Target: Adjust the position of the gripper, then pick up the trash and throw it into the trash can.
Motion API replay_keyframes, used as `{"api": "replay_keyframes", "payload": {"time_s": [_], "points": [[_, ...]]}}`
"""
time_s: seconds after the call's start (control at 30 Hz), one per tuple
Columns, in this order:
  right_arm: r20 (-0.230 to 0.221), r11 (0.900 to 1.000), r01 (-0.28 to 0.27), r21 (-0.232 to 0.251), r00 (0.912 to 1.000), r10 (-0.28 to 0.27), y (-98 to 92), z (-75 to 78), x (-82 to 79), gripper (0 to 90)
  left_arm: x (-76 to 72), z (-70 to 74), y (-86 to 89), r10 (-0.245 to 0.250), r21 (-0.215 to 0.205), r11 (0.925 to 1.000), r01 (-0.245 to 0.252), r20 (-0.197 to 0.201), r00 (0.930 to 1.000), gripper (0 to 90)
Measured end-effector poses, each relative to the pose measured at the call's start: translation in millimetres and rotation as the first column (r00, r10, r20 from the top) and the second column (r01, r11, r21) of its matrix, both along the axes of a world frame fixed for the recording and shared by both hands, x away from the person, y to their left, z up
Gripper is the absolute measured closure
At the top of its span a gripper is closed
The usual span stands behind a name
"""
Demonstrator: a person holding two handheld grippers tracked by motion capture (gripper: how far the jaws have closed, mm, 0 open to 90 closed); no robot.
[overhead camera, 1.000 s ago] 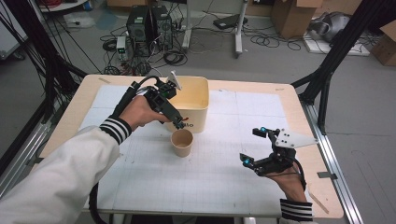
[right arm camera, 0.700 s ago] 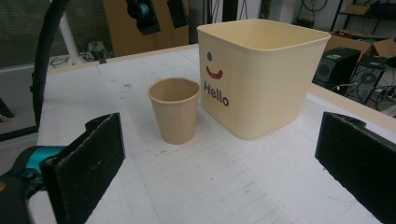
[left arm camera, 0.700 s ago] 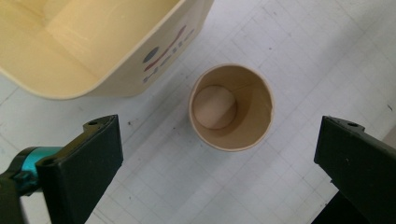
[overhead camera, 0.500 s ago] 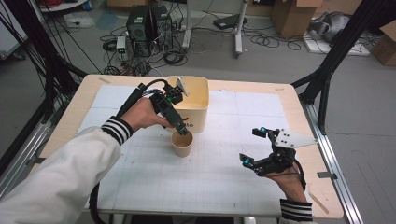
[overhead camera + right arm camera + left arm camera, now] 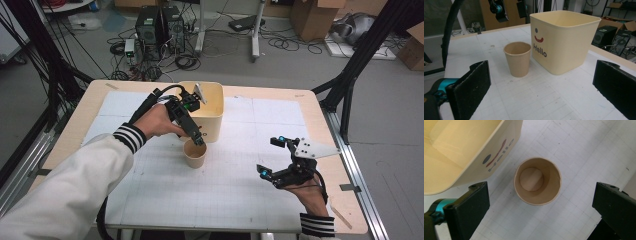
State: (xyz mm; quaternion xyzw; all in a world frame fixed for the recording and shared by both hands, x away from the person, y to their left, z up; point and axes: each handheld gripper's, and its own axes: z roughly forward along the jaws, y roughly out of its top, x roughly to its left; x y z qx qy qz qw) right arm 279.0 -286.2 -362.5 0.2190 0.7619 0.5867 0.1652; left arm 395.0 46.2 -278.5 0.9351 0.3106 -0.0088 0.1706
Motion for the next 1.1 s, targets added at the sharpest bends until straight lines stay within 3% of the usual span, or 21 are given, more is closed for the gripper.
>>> {"api": "replay_keyframes", "payload": {"time_s": [0.6,1.1], "points": [[-0.006,1.000,-0.001,-0.001,1.0000,0.001,0.2,-0.2,-0.2,0.3,1.4,-2.1,-0.8,0.013,-0.002,0.9999,-0.013,-0.005,0.9999,1.7],[0.004,1.000,0.001,-0.001,1.0000,-0.001,-0.1,-0.3,0.5,0.3,1.7,-4.7,-1.6,0.002,0.003,1.0000,-0.003,0.015,0.9999,1.7]]}}
